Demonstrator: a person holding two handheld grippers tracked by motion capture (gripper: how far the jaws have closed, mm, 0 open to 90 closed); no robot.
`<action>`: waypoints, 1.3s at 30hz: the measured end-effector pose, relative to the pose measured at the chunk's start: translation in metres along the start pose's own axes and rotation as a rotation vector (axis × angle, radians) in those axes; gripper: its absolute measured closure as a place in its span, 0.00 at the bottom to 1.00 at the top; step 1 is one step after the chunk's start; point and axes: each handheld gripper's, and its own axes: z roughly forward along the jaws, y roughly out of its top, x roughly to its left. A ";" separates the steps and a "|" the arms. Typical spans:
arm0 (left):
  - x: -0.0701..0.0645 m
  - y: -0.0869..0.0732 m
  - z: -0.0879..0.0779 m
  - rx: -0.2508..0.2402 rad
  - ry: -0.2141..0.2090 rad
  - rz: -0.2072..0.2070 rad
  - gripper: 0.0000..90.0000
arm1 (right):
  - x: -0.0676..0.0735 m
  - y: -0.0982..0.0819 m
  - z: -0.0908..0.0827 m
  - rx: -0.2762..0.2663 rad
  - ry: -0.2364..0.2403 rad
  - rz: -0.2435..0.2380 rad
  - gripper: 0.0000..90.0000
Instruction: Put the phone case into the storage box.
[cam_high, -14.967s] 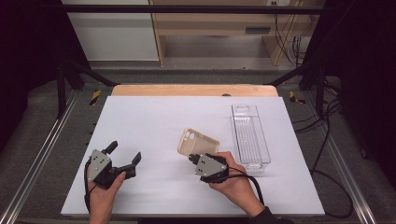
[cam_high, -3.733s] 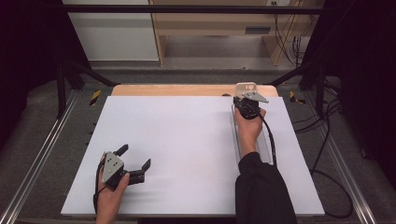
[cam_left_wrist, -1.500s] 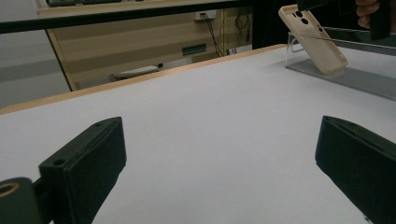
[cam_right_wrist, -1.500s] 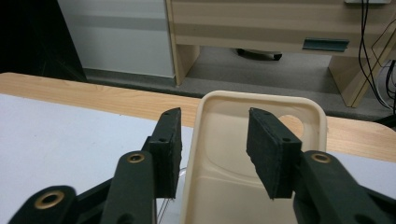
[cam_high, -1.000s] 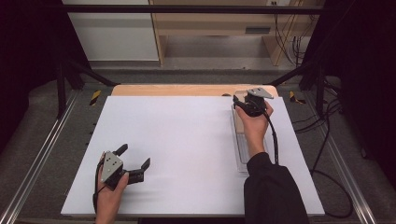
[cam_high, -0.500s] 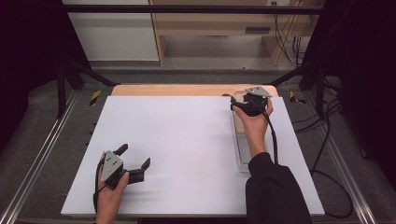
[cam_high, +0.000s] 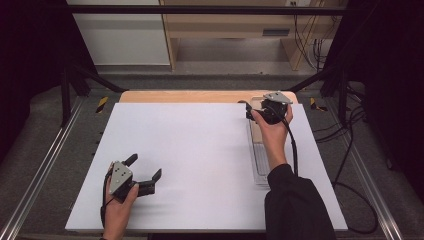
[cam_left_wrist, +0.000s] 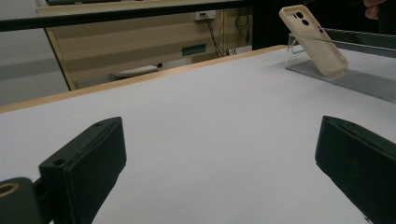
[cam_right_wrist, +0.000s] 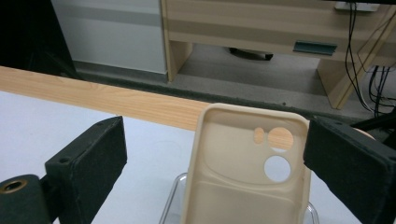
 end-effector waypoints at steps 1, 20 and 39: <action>0.000 0.000 0.000 0.000 0.000 0.000 0.02 | 0.000 0.000 0.000 0.000 0.000 0.000 0.07; 0.001 0.000 0.000 -0.001 0.006 -0.006 0.02 | 0.005 0.020 -0.016 -0.062 0.067 0.003 0.09; 0.000 0.000 0.000 -0.001 -0.002 0.010 0.02 | 0.006 0.031 -0.035 -0.094 0.118 0.010 0.09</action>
